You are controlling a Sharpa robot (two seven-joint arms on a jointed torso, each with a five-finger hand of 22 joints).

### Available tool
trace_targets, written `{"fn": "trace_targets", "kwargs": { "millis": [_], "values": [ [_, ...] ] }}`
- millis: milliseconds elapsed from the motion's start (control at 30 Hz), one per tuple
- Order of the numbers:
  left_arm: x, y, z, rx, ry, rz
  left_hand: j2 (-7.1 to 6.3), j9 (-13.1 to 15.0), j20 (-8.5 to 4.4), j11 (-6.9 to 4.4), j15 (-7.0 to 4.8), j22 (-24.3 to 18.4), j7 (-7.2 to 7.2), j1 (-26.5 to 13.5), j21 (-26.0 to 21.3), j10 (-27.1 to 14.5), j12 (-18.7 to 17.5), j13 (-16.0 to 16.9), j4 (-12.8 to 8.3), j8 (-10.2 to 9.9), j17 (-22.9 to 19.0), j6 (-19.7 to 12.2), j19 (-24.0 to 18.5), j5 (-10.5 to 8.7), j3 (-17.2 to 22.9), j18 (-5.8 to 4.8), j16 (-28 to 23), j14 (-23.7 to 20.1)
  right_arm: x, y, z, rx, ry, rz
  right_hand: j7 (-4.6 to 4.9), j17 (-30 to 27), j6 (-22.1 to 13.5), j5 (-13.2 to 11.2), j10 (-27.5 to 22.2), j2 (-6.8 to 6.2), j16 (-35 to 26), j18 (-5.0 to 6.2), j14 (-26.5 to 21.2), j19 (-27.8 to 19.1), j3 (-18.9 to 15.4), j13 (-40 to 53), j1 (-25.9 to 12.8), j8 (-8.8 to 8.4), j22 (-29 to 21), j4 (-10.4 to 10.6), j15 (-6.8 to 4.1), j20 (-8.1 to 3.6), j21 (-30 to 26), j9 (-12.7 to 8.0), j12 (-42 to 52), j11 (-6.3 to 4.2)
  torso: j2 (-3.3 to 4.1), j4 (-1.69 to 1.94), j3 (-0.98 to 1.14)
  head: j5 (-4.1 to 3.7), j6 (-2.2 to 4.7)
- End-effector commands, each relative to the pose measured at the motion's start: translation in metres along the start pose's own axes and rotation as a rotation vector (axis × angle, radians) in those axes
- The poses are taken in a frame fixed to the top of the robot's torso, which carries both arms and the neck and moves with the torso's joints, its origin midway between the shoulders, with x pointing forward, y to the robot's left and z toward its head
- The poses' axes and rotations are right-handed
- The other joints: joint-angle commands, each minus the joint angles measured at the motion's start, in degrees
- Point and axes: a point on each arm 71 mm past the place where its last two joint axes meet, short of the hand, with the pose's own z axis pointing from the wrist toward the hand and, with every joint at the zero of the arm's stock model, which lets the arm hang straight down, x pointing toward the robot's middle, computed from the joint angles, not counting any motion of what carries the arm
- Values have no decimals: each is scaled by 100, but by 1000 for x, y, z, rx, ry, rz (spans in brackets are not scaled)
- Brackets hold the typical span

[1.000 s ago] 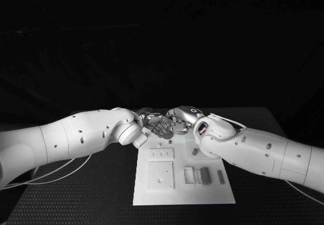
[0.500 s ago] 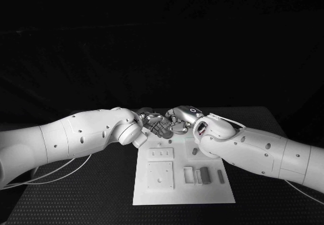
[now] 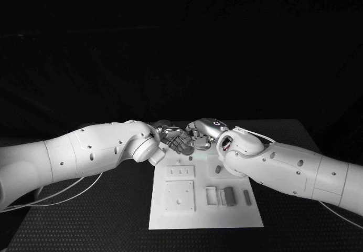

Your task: Assemble the parts on the task board

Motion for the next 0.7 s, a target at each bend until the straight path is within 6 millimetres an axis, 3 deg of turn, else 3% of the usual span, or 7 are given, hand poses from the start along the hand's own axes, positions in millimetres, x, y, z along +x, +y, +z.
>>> {"fn": "trace_targets", "kwargs": {
  "millis": [33, 233, 333, 467, 700],
  "values": [
    [1, -7, -1, 46, -3, 1, 70, 37, 12, -11, 0, 19, -69, -34, 25, 59, 35, 19, -14, 42, 22, 132, 47, -11, 24, 37, 22, 57, 6, 0, 0, -13, 41, 28, -10, -132, 1069, 16, -161, -177, -45, 73, -101, -53, -39, -4, -51, -89, 73, 7, -39, 0, -27, -10, -38, -25, 3, 1, -1, -5, -9],
    [-1, -6, -1, 42, -7, 0, 116, 61, -2, -23, -12, 48, -83, -63, 37, 88, 45, 50, -32, 60, 57, 159, 63, -16, 11, 35, 34, 77, 5, -5, -1, -1, 35, 51, 124, -148, 792, 24, -345, -518, -115, 73, -234, -133, -49, 4, -294, -296, 50, 160, 74, 61, -125, -58, -108, 106, 2, -1, -1, -4, -12],
    [-1, -6, -1, 41, -4, 1, 121, 72, -10, -29, -19, 63, -90, -68, 44, 101, 51, 65, -41, 68, 74, 169, 72, -16, 7, 35, 40, 88, 4, -7, -2, 3, 23, 63, 241, -172, 518, 20, -464, -693, -206, 73, -342, -233, -11, -60, -380, -478, 32, 281, 179, 114, -224, -107, -223, 213, 3, 0, -1, 1, -12],
    [0, -6, -1, 39, 7, 12, 126, 83, -17, -35, -26, 77, -96, -62, 51, 112, 55, 79, -49, 75, 89, 180, 80, -15, 10, 37, 45, 96, 3, -9, -2, 8, 15, 71, 307, -180, 400, 17, -509, -776, -240, 73, -389, -275, -1, -89, -407, -566, 36, 363, 243, 148, -268, -131, -251, 277, 2, -1, 2, 1, -13],
    [-3, -4, -1, 34, 1, 17, 124, 98, -26, -41, -34, 96, -105, -40, 58, 122, 58, 98, -55, 82, 110, 190, 86, -12, 26, 37, 50, 105, 3, -15, -5, 18, 15, 72, 319, -182, 387, 15, -521, -786, -249, 73, -401, -286, 1, -96, -414, -579, 38, 393, 258, 159, -281, -132, -254, 290, 1, -3, 4, 3, -22]
  ]
}}
